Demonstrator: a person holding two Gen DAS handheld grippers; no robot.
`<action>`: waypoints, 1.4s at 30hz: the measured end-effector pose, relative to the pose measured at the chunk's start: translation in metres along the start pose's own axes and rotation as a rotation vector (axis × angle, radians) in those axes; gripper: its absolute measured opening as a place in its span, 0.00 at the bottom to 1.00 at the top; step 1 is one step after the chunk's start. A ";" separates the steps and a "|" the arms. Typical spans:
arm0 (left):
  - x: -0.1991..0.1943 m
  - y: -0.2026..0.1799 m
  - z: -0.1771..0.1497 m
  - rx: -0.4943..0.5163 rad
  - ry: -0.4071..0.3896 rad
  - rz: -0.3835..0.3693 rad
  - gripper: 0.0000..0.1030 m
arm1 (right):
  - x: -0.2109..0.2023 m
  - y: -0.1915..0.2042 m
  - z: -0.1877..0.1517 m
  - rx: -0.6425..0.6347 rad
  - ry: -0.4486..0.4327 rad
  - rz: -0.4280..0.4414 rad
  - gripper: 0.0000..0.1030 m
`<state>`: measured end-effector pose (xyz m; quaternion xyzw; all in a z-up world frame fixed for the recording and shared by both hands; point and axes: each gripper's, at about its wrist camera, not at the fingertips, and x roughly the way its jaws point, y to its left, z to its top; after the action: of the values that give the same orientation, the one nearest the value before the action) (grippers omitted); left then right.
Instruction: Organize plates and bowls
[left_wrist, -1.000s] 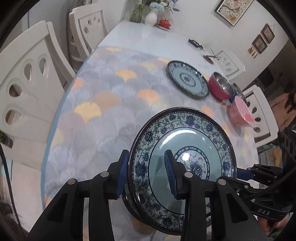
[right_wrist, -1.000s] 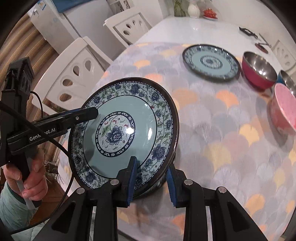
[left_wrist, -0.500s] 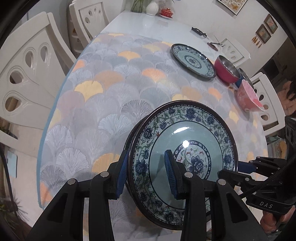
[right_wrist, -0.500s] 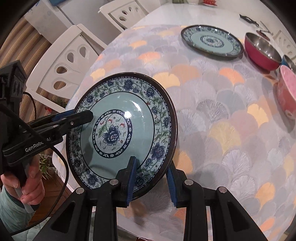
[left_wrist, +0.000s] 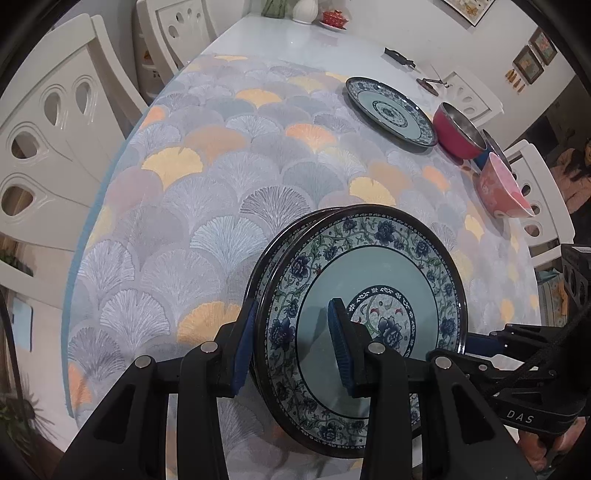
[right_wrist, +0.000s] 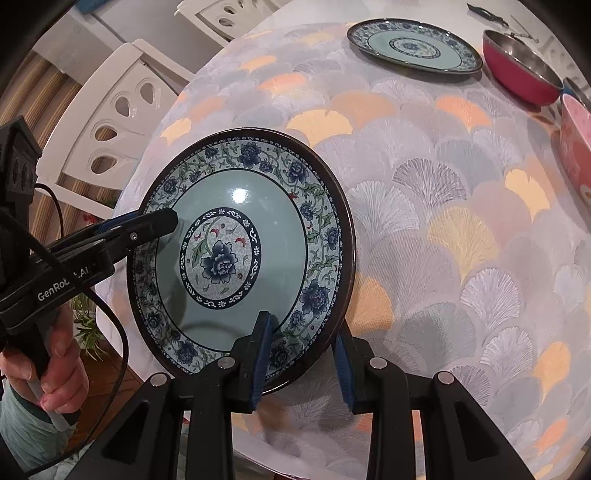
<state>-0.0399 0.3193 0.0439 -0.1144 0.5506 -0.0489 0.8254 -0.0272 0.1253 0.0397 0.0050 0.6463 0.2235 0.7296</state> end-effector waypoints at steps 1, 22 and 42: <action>0.000 0.000 0.000 -0.001 0.000 0.000 0.33 | 0.001 -0.001 0.001 0.005 0.002 0.004 0.30; -0.035 -0.005 0.040 0.011 -0.119 -0.026 0.34 | -0.021 -0.012 -0.002 0.069 -0.097 0.020 0.30; -0.016 -0.077 0.175 0.234 -0.183 -0.182 0.61 | -0.077 -0.084 0.076 0.267 -0.280 -0.022 0.49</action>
<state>0.1189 0.2715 0.1409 -0.0710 0.4511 -0.1763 0.8720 0.0662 0.0456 0.1000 0.1256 0.5625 0.1250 0.8076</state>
